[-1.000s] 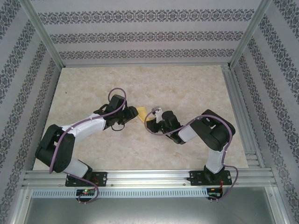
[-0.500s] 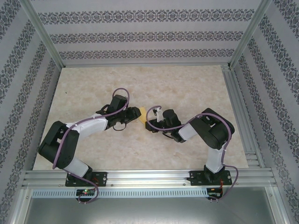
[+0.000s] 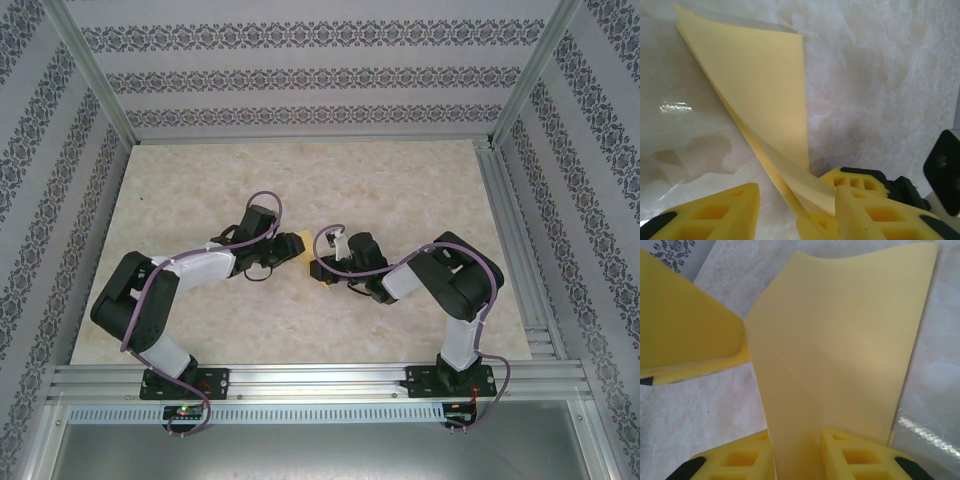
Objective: Fold a paper plane with a square sheet of paper (pick it up from the middle)
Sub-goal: Fold the wing for the fifth time at the center of the table.
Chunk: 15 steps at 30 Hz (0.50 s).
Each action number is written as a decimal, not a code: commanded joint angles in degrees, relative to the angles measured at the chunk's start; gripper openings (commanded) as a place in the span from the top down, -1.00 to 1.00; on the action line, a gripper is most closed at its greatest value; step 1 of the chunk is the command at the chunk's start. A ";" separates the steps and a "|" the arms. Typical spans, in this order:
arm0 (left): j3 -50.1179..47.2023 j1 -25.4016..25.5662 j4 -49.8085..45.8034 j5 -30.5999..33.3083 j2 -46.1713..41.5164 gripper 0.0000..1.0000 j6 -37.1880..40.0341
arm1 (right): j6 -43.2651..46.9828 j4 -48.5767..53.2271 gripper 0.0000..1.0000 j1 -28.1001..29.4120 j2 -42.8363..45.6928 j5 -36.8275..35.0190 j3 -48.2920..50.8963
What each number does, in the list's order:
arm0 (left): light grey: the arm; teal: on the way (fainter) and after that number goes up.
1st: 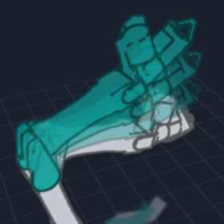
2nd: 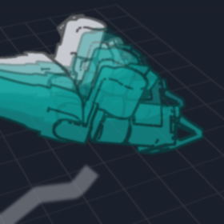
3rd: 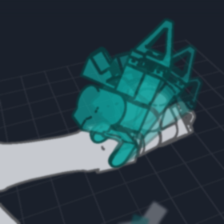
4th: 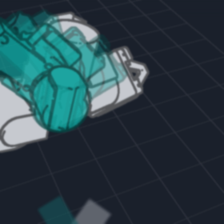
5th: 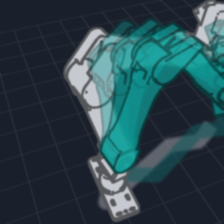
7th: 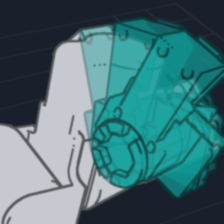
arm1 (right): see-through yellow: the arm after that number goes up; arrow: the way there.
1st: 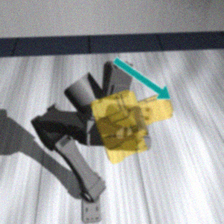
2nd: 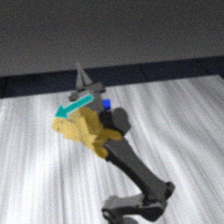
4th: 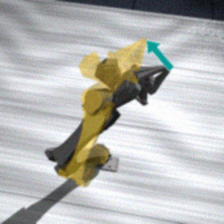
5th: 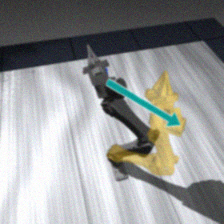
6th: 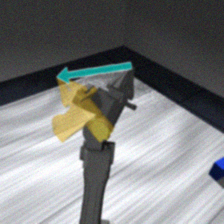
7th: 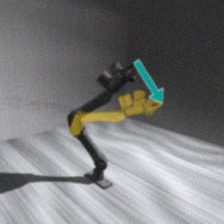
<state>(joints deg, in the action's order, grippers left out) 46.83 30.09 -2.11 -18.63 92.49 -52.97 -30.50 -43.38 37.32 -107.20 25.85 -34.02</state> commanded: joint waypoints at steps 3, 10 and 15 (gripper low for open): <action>1.76 0.65 2.89 -1.34 1.04 0.08 1.20 | -2.19 -2.08 0.45 -1.09 -0.34 2.96 -0.52; 1.34 0.86 4.63 -2.60 1.38 0.08 1.10 | -5.28 -3.90 0.62 -1.53 -3.03 5.75 -0.78; 1.25 1.02 5.36 -3.12 2.32 0.08 0.68 | -7.04 -4.95 0.71 -1.80 -4.67 6.50 -0.96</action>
<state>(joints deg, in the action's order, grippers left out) 47.09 30.20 0.21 -20.60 93.65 -52.93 -35.68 -46.24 35.92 -110.06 30.65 -34.11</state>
